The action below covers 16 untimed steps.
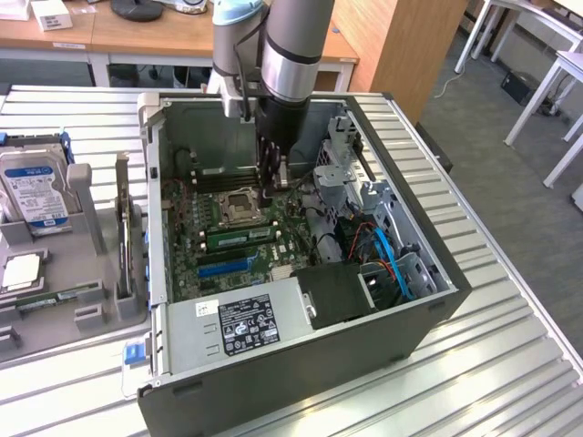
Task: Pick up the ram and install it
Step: 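Press down the ram until it locks into place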
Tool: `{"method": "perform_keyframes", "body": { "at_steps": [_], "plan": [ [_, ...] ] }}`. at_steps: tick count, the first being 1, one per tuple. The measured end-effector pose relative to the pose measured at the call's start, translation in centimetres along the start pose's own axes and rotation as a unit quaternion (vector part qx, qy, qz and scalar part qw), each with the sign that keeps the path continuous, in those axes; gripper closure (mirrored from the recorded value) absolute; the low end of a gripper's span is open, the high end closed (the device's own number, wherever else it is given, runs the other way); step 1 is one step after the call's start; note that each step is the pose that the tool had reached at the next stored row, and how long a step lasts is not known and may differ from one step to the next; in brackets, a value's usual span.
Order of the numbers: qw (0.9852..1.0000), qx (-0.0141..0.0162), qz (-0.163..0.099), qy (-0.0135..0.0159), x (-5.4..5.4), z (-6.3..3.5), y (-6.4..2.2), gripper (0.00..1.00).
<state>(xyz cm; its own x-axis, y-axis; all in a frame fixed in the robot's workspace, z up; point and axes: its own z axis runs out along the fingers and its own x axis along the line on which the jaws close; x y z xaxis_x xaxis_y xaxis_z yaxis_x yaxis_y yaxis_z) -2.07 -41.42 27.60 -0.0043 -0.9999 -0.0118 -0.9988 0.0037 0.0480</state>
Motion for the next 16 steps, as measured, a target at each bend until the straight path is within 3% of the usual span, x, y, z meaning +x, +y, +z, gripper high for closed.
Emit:
{"method": "perform_keyframes", "body": {
  "at_steps": [10,16],
  "plan": [
    [1.0000,0.0000,0.000,0.0000,0.0,-0.06,-1.72,0.90],
    [1.0000,0.0000,0.000,-0.0001,0.0,-0.04,-1.91,0.90]
  ]
}}
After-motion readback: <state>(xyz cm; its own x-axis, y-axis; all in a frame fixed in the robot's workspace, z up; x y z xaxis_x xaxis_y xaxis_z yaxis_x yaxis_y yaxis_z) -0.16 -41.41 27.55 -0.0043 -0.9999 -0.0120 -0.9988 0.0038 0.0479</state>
